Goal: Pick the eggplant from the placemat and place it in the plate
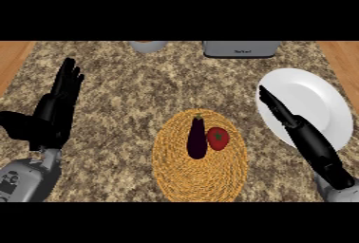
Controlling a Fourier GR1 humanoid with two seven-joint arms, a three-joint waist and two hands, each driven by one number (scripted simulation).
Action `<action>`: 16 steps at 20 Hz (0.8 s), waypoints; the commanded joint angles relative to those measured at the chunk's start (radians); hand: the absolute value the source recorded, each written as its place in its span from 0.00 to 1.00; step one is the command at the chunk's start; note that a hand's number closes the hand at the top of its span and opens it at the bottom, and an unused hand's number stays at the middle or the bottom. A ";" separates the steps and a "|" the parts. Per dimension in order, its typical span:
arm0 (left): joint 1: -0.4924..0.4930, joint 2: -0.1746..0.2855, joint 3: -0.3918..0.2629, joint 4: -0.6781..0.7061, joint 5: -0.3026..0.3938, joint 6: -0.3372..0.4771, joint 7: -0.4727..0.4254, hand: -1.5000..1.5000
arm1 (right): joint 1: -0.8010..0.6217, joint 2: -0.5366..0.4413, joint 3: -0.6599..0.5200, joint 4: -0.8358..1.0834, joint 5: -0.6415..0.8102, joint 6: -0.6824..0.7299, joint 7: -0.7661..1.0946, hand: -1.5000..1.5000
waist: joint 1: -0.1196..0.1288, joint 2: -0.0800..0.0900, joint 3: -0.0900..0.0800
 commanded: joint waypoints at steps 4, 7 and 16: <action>0.025 0.025 -0.001 0.108 0.012 -0.095 0.021 0.50 | -0.199 0.160 0.001 0.281 -0.158 0.128 0.085 1.00 | 0.042 0.025 -0.004; 0.048 0.010 -0.041 0.106 0.006 -0.081 0.068 0.50 | -0.301 -0.121 0.063 0.221 0.207 0.102 0.057 1.00 | 0.058 0.009 -0.028; 0.077 -0.004 0.019 0.191 0.033 -0.164 0.035 0.50 | -0.244 0.198 -0.019 0.699 0.076 0.095 -0.290 0.00 | 0.011 0.008 -0.004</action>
